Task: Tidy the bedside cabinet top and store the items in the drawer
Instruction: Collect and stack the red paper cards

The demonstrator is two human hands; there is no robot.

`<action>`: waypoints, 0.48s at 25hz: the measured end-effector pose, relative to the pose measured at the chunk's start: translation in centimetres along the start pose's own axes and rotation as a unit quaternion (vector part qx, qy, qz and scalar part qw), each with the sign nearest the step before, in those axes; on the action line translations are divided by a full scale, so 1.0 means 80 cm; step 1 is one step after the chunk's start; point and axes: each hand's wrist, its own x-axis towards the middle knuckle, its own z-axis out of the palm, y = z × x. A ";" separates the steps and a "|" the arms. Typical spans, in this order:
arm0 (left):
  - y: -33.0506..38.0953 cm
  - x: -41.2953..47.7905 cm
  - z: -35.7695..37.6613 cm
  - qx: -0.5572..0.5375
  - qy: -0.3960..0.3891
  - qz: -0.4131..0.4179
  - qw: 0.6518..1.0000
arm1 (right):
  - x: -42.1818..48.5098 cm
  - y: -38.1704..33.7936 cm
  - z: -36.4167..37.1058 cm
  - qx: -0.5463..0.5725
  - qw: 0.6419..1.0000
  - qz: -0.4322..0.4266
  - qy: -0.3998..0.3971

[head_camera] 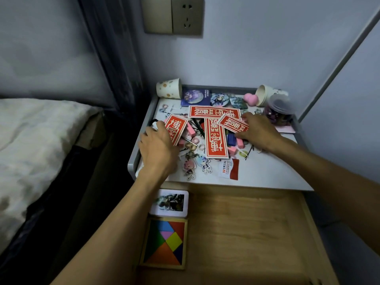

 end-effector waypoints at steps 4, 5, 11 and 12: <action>0.000 -0.003 -0.024 -0.128 -0.014 -0.015 0.992 | -0.002 -0.005 -0.003 -0.010 1.000 -0.020 0.008; 0.000 -0.004 -0.030 -0.174 -0.026 -0.024 0.984 | -0.001 -0.005 -0.004 -0.019 0.999 -0.024 0.013; 0.009 -0.016 -0.067 -0.469 -0.120 -0.151 0.862 | -0.002 -0.016 -0.022 0.040 0.997 -0.047 0.041; 0.010 -0.017 -0.070 -0.495 -0.119 -0.156 0.846 | -0.003 -0.024 -0.030 0.062 0.995 -0.053 0.049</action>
